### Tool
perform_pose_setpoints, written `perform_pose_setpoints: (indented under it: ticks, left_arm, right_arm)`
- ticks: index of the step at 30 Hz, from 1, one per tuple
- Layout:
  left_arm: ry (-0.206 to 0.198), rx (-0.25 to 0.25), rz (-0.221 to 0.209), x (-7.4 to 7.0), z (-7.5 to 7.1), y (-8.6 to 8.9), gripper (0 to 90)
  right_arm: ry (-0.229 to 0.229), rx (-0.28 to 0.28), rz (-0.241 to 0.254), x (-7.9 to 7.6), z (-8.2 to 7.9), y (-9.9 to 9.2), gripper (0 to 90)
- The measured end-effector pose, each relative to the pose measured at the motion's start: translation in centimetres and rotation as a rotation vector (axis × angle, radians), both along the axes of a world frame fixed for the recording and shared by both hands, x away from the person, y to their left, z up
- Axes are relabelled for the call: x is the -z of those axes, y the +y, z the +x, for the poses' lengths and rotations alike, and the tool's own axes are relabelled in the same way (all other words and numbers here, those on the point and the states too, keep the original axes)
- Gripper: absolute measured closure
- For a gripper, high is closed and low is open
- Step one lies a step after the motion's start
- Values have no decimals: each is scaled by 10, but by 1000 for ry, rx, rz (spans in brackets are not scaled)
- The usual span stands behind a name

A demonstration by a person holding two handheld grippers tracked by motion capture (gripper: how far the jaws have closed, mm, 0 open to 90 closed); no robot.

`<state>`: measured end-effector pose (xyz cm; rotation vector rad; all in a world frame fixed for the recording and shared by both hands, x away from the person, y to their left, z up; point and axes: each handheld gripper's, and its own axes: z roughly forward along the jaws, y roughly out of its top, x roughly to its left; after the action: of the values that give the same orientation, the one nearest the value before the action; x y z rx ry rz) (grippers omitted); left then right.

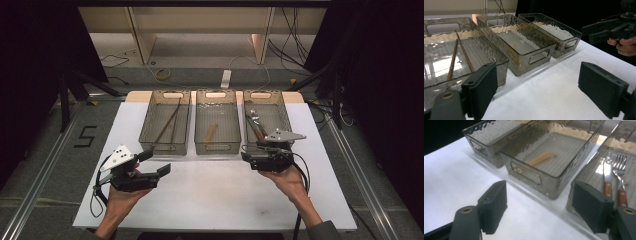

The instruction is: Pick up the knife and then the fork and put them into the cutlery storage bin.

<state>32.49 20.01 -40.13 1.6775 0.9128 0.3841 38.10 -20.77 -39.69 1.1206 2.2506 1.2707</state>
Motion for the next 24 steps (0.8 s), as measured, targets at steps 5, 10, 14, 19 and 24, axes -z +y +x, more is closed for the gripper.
perform_pose_setpoints:
  ticks: [5, 10, 14, 19, 24]
  left_arm:
    - [27, 35, -1, 2, 1, -2, 154]
    - [26, 54, 5, 2, 0, -4, 154]
    - [27, 56, 5, 2, 1, -5, 154]
    - [45, 69, 4, 4, 1, -7, 154]
    - [51, 80, 16, 6, 1, -9, 154]
  right_arm:
    - [-12, 11, 46, 10, -15, -6, 269]
    - [-33, 21, 78, 17, -30, -10, 265]
    - [-61, 17, 114, 17, -41, -15, 247]
    - [-102, 13, 133, 18, -53, -19, 233]
    - [-116, 23, 156, 19, -60, -22, 223]
